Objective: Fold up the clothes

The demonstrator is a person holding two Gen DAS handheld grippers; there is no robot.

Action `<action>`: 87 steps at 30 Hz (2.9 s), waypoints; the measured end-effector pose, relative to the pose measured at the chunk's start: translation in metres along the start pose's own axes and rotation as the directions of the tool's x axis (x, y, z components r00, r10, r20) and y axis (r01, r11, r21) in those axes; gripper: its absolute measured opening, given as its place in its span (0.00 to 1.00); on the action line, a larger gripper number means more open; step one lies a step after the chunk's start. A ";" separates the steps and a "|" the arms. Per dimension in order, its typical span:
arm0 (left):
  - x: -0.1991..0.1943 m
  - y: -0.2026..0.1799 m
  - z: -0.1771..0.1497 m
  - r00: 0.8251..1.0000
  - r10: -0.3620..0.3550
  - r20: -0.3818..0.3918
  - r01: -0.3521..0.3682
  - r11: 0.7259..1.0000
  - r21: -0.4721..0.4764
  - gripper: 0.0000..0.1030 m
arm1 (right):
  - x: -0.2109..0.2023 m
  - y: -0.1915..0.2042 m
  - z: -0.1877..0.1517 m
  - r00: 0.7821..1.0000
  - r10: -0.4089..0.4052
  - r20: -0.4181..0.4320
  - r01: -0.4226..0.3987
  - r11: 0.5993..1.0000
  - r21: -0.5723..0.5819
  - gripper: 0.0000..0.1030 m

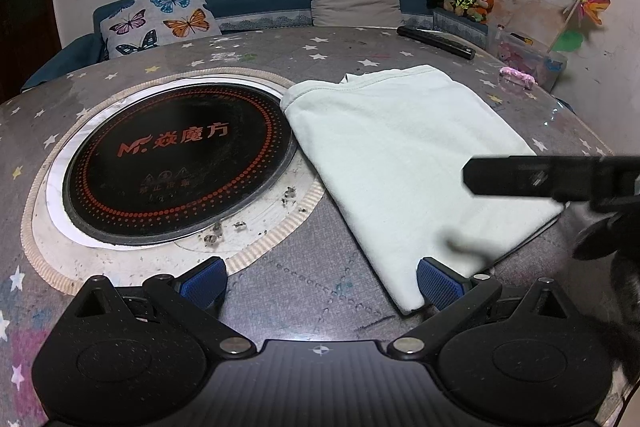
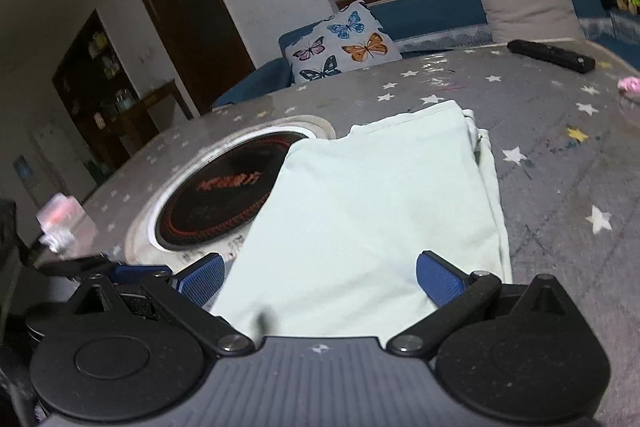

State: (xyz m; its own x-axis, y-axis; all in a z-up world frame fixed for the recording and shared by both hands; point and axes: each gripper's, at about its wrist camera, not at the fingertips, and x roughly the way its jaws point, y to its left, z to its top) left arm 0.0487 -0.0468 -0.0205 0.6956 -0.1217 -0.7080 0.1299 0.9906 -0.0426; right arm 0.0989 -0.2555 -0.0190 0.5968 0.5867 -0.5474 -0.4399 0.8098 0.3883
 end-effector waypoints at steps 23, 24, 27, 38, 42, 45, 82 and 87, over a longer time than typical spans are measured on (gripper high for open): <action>0.000 -0.002 0.001 1.000 0.004 0.000 -0.004 1.000 0.007 1.00 | -0.003 0.009 0.001 0.996 0.084 0.000 -0.084 0.996 -0.018 1.00; 0.000 -0.002 0.001 1.000 0.004 0.000 -0.004 1.000 0.008 1.00 | 0.001 0.006 -0.001 0.997 0.076 -0.006 -0.076 0.997 -0.017 1.00; 0.000 -0.001 0.001 1.000 0.003 0.000 -0.003 1.000 0.008 1.00 | 0.000 0.007 -0.003 0.997 0.075 -0.003 -0.075 0.997 -0.026 1.00; 0.001 -0.001 0.001 1.000 0.001 0.000 -0.001 1.000 0.010 1.00 | -0.016 -0.031 0.000 0.999 -0.023 0.032 0.020 0.996 0.084 1.00; 0.002 -0.002 0.001 1.000 0.005 -0.001 -0.005 1.000 0.012 1.00 | -0.021 -0.034 0.007 0.997 -0.027 0.067 0.021 0.996 0.085 1.00; 0.002 -0.002 0.001 1.000 0.005 -0.002 -0.005 1.000 0.012 1.00 | -0.016 -0.031 0.016 0.997 -0.012 0.080 0.006 0.998 0.066 1.00; 0.001 -0.001 0.001 1.000 -0.007 0.002 0.006 1.000 0.021 1.00 | 0.073 -0.047 0.079 0.993 -0.114 0.007 0.114 0.993 -0.007 1.00; 0.001 -0.001 0.001 1.000 -0.002 0.001 0.002 1.000 0.019 1.00 | 0.059 -0.047 0.079 0.994 -0.108 0.023 0.108 0.994 -0.016 1.00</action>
State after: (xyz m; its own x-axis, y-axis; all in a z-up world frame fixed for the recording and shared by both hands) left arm 0.0499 -0.0481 -0.0208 0.6963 -0.1233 -0.7071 0.1445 0.9890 -0.0301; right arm 0.2081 -0.2586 -0.0109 0.6560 0.4957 -0.5691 -0.3835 0.8684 0.3144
